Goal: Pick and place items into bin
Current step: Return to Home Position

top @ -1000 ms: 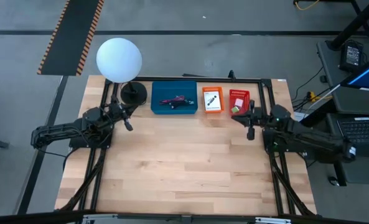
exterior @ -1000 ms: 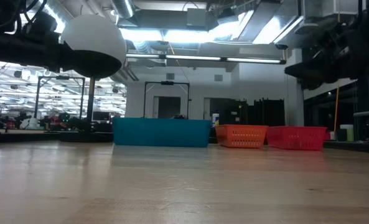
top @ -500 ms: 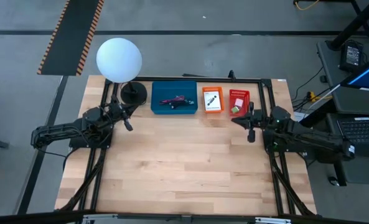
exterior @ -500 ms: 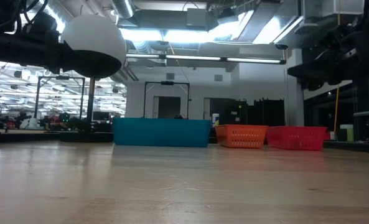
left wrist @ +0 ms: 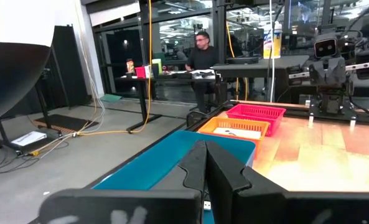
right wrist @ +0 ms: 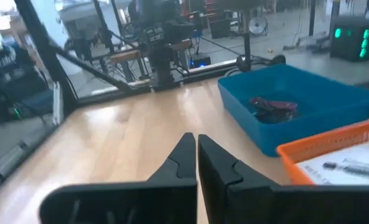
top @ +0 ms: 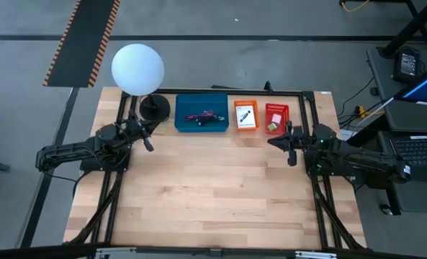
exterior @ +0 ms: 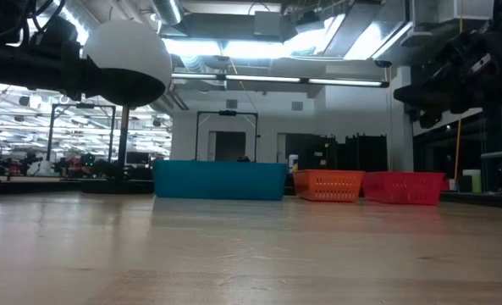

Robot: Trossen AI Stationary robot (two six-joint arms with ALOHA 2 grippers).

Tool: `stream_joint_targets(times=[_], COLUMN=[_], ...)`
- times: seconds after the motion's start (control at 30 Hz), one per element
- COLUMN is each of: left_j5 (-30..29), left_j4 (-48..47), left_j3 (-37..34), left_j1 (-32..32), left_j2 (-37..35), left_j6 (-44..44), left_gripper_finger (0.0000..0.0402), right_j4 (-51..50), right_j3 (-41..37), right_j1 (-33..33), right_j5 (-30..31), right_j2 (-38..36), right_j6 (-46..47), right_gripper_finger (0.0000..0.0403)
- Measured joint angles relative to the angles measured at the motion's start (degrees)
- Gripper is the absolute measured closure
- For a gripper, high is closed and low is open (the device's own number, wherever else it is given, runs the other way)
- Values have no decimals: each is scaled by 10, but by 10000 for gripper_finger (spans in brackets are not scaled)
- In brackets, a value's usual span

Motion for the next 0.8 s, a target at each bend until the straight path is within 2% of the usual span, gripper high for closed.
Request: stream_joint_targets(times=[0.1, 0.27, 0.4, 0.57, 0.8], left_j5=[0, 0, 0, 0, 0], left_j4=[0, 0, 0, 0, 0], left_j3=[0, 0, 0, 0, 0], left_j1=[0, 0, 0, 0, 0], left_j2=[0, 0, 0, 0, 0], left_j6=[0, 0, 0, 0, 0], left_gripper_finger=[398, 398, 398, 398, 398], right_j4=[0, 0, 0, -1, -4], right_j3=[0, 0, 0, 0, 0], right_j1=[0, 0, 0, 59, 199], right_j5=[0, -5, -58, -68, 40], right_j2=[0, 0, 0, -12, -64], right_j6=[47, 49, 28, 1, -8], right_gripper_finger=[403, 403, 402, 402, 402])
